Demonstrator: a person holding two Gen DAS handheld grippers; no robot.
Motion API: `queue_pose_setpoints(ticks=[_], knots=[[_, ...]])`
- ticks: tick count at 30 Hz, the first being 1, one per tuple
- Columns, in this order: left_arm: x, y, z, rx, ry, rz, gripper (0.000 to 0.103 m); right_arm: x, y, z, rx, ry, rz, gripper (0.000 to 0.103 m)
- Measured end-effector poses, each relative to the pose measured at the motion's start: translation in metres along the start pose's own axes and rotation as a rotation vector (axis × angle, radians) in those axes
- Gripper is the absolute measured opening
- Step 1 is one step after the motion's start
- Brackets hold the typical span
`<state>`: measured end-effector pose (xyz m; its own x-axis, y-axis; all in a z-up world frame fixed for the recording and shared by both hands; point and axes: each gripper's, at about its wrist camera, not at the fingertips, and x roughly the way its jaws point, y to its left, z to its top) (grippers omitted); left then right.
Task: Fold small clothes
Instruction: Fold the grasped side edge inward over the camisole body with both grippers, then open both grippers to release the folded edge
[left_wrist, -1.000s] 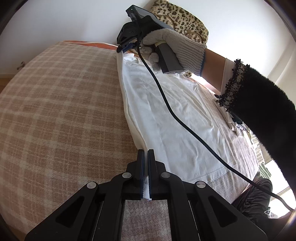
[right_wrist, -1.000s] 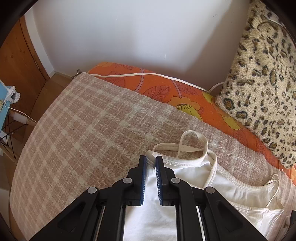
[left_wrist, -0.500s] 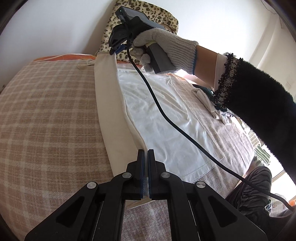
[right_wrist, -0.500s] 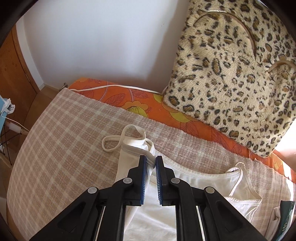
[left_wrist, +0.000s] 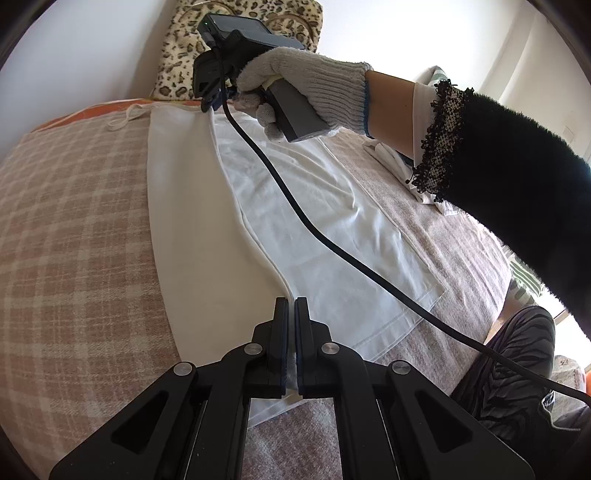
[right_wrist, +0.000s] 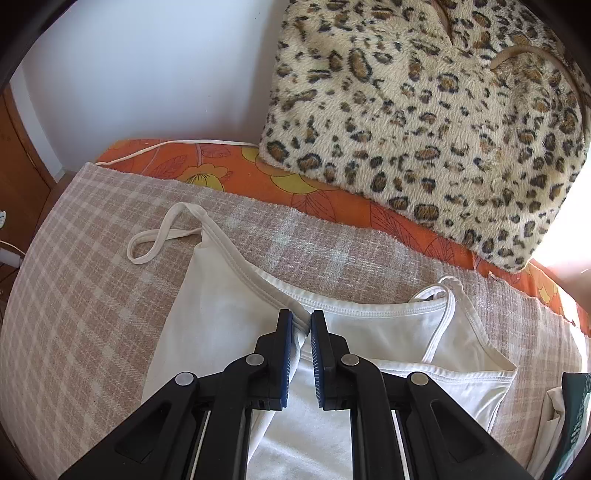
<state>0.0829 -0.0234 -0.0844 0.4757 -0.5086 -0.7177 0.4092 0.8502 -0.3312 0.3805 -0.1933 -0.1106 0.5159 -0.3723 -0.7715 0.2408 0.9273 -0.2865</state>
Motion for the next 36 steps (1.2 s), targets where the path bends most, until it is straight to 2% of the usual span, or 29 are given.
queue_pose_setpoints(ticks=[9, 11, 14, 16, 21, 23, 26, 31, 36], knots=[[0.015, -0.006, -0.006, 0.036, 0.068, -0.008, 0.002, 0.017, -0.004, -0.007, -0.005, 0.024, -0.017, 0.009], [0.017, -0.008, -0.006, 0.042, 0.085, -0.009, 0.011, 0.020, -0.005, -0.005, -0.003, 0.021, -0.021, 0.010], [0.018, -0.012, -0.009, 0.055, 0.102, -0.023, 0.015, 0.023, -0.006, -0.005, -0.009, 0.015, -0.077, 0.036], [0.015, -0.016, -0.010, 0.075, 0.098, -0.021, 0.015, 0.021, -0.010, -0.006, -0.009, 0.012, -0.092, 0.037], [-0.004, -0.017, -0.009, 0.071, 0.049, -0.019, 0.016, -0.007, -0.032, -0.017, 0.059, -0.040, -0.061, 0.040], [-0.014, -0.016, -0.007, 0.068, 0.016, -0.009, 0.024, -0.022, -0.041, -0.025, 0.075, -0.062, -0.056, 0.041], [-0.028, -0.014, -0.006, 0.075, -0.033, 0.025, 0.030, -0.048, -0.055, -0.042, 0.133, -0.110, -0.021, 0.048], [-0.037, -0.007, -0.002, 0.038, -0.070, 0.066, 0.030, -0.090, -0.069, -0.077, 0.190, -0.180, 0.010, 0.052], [-0.033, -0.014, -0.006, 0.063, -0.071, 0.063, 0.030, -0.124, -0.100, -0.119, 0.239, -0.238, 0.047, 0.063]])
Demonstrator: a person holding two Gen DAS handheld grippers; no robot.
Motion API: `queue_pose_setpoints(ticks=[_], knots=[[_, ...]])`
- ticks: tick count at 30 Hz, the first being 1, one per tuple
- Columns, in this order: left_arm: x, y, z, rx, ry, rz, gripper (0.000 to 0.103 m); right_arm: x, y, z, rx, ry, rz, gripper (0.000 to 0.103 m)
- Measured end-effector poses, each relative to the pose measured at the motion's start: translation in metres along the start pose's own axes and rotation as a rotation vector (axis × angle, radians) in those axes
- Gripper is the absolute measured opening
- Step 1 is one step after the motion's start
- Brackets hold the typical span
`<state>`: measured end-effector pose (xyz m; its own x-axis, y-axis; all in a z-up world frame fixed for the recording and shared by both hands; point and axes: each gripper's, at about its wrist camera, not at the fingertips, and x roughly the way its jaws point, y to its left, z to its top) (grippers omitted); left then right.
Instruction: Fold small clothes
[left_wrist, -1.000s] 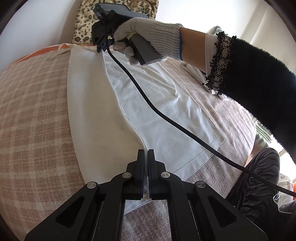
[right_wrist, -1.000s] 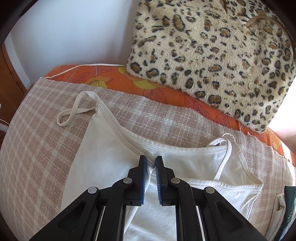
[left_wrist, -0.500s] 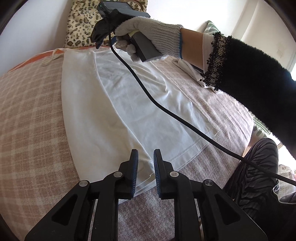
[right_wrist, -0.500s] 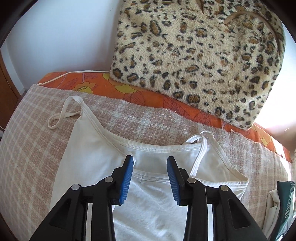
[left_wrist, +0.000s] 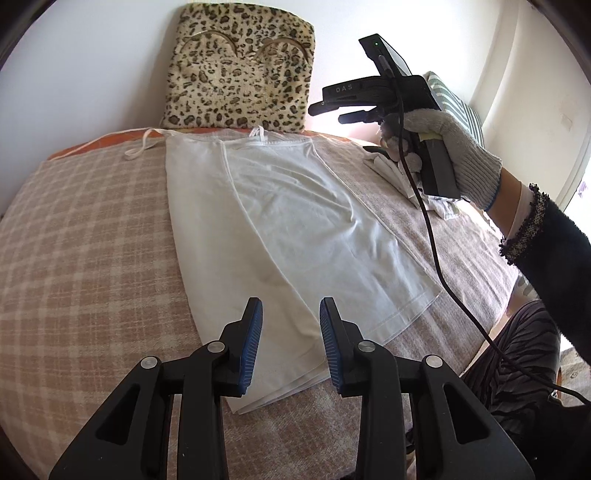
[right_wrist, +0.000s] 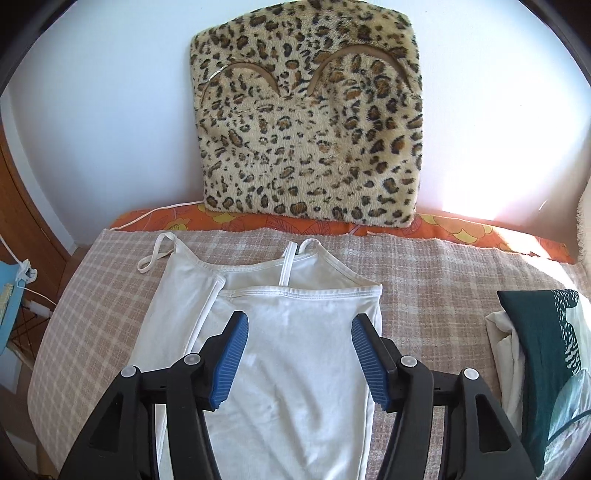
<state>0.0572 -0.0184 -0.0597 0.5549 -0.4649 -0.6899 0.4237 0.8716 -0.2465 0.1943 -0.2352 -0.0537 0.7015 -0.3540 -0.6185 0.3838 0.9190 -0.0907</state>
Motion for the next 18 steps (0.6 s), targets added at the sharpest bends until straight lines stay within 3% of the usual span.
queue_pose_setpoints(ticks=[10, 18], knots=[[0.024, -0.041, 0.005, 0.055, 0.018, -0.042, 0.030, -0.037, -0.069, -0.040, 0.080, -0.062, -0.026, 0.066], [0.051, -0.109, 0.006, 0.225, 0.043, -0.095, 0.030, -0.038, -0.103, -0.030, 0.096, -0.046, 0.070, 0.066]])
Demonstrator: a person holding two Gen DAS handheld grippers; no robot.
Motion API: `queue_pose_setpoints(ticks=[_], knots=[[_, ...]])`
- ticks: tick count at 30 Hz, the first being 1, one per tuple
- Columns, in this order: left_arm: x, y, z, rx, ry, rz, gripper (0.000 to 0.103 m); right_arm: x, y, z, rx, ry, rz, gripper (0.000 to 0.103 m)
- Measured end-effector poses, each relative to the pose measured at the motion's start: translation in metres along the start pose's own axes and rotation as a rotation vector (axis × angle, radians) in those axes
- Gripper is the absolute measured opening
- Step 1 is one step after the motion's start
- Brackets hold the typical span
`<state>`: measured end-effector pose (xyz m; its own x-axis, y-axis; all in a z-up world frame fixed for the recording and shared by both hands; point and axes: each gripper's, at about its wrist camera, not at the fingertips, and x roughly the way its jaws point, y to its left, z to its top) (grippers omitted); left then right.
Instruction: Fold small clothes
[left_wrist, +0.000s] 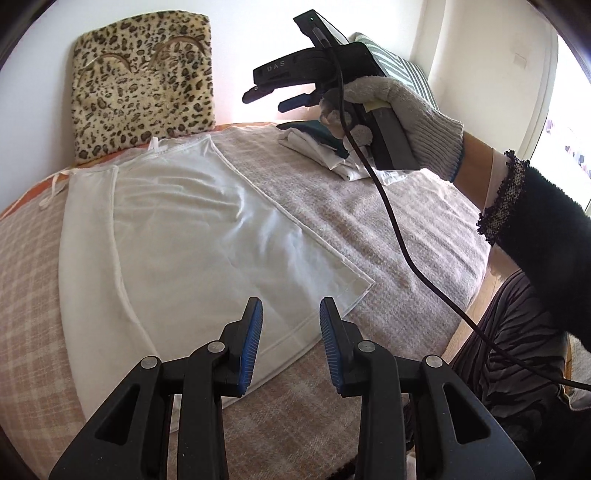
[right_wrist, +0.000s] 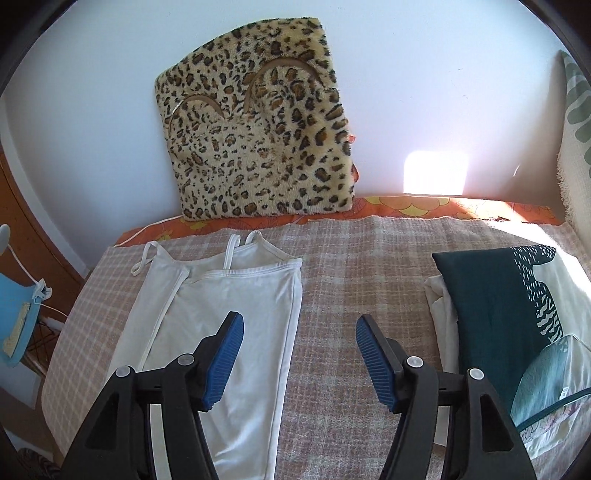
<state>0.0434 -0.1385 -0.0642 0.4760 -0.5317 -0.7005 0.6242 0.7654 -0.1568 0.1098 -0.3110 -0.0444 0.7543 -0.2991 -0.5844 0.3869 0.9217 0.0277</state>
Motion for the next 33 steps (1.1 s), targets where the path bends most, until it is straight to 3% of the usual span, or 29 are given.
queue_pose_setpoints(ticks=[6, 9, 11, 21, 24, 27, 29, 33], knots=[[0.031, -0.033, 0.008, 0.059, 0.049, -0.031, 0.031, 0.006, -0.017, 0.011, 0.015, -0.006, 0.044, 0.066], [0.041, -0.050, 0.010, 0.104, 0.066, -0.038, 0.039, 0.013, -0.024, 0.014, 0.021, 0.005, 0.068, 0.066], [0.047, -0.059, 0.011, 0.134, 0.077, -0.030, 0.045, 0.018, -0.031, 0.016, 0.043, 0.013, 0.090, 0.066], [0.074, -0.068, 0.010, 0.180, 0.120, 0.059, 0.045, 0.039, -0.051, 0.027, 0.085, 0.032, 0.142, 0.066], [0.074, -0.063, 0.012, 0.146, 0.115, 0.066, 0.039, 0.052, -0.049, 0.028, 0.070, 0.051, 0.147, 0.066], [0.074, -0.058, 0.014, 0.109, 0.102, 0.056, 0.027, 0.068, -0.045, 0.030, 0.060, 0.072, 0.153, 0.066], [0.072, -0.057, 0.014, 0.098, 0.089, 0.050, 0.011, 0.079, -0.042, 0.034, 0.058, 0.082, 0.162, 0.066], [0.068, -0.052, 0.014, 0.067, 0.067, 0.043, 0.007, 0.103, -0.029, 0.040, 0.017, 0.102, 0.173, 0.066]])
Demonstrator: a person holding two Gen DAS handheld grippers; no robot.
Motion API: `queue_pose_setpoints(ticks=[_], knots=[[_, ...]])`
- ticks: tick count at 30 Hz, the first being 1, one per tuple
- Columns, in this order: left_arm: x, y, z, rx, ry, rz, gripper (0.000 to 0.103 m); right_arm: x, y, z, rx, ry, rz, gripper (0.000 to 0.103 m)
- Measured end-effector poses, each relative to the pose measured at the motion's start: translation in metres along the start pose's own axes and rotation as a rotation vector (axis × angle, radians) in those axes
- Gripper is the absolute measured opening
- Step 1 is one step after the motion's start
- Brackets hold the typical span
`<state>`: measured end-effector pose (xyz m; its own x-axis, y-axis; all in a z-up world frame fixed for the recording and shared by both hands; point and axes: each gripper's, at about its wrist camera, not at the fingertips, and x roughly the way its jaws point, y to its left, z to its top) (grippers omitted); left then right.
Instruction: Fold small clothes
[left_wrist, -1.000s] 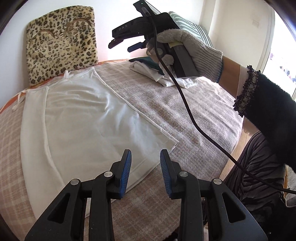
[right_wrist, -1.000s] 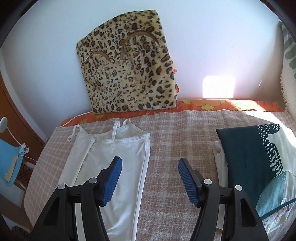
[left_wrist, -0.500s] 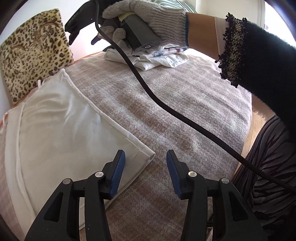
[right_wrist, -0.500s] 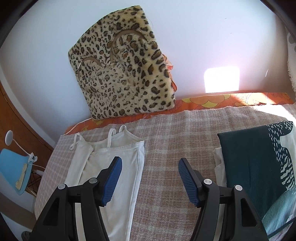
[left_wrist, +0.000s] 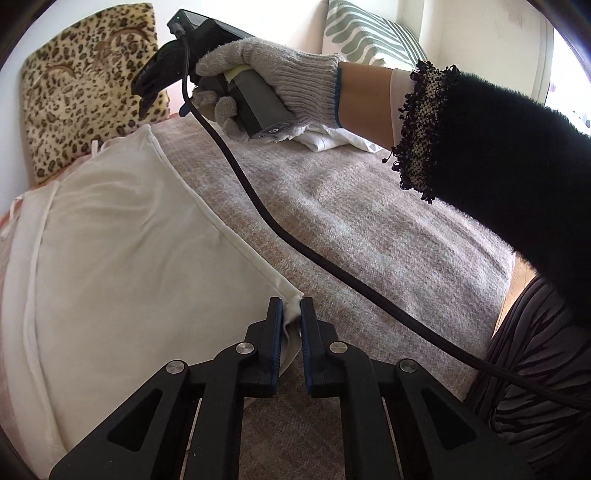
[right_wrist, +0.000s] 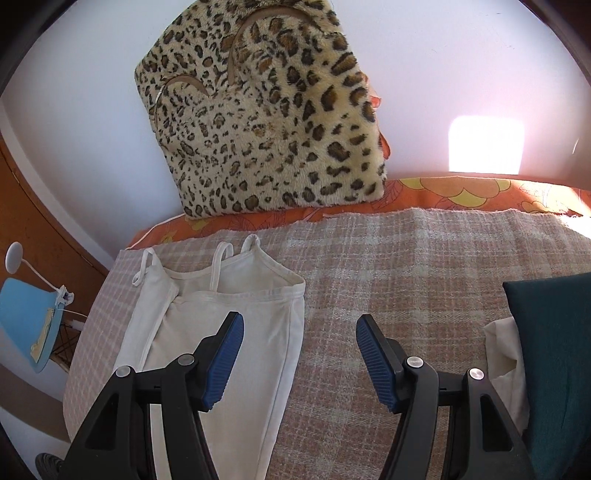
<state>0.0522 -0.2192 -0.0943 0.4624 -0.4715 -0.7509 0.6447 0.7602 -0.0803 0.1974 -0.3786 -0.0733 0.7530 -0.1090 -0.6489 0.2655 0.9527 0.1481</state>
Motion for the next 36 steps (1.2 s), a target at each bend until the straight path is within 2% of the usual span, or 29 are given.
queue_pose_setpoints(ticks=[6, 8, 10, 11, 12, 13, 15, 18, 28, 36], knots=[[-0.017, 0.014, -0.001, -0.075, -0.051, -0.021, 0.006, 0.043, -0.002, -0.001, 0.016, 0.090, 0.021, 0.061], [-0.023, 0.017, -0.001, -0.099, -0.066, -0.024, 0.006, 0.048, 0.002, 0.001, -0.004, 0.083, 0.012, 0.060], [-0.028, 0.020, -0.001, -0.122, -0.081, -0.025, 0.005, 0.051, 0.004, 0.005, -0.007, 0.086, 0.005, 0.050], [-0.030, 0.021, -0.001, -0.132, -0.088, -0.025, 0.005, 0.051, 0.003, 0.007, 0.007, 0.085, 0.008, 0.038], [-0.031, 0.023, -0.002, -0.141, -0.094, -0.027, 0.005, 0.053, 0.001, 0.008, 0.022, 0.086, 0.014, 0.031], [-0.032, 0.024, -0.003, -0.147, -0.098, -0.027, 0.005, 0.054, 0.000, 0.009, 0.036, 0.085, 0.015, 0.029], [-0.034, 0.027, -0.005, -0.159, -0.105, -0.028, 0.005, 0.055, -0.001, 0.011, 0.048, 0.083, 0.018, 0.013], [-0.039, 0.029, -0.010, -0.180, -0.114, -0.034, 0.005, 0.053, 0.002, 0.012, 0.051, 0.077, 0.011, 0.007], [-0.063, 0.066, -0.027, -0.348, -0.169, -0.059, 0.005, 0.043, 0.034, 0.028, 0.013, 0.056, -0.088, 0.004], [-0.076, 0.080, -0.040, -0.394, -0.198, -0.039, 0.005, 0.044, 0.088, 0.040, -0.080, 0.051, -0.146, 0.004]])
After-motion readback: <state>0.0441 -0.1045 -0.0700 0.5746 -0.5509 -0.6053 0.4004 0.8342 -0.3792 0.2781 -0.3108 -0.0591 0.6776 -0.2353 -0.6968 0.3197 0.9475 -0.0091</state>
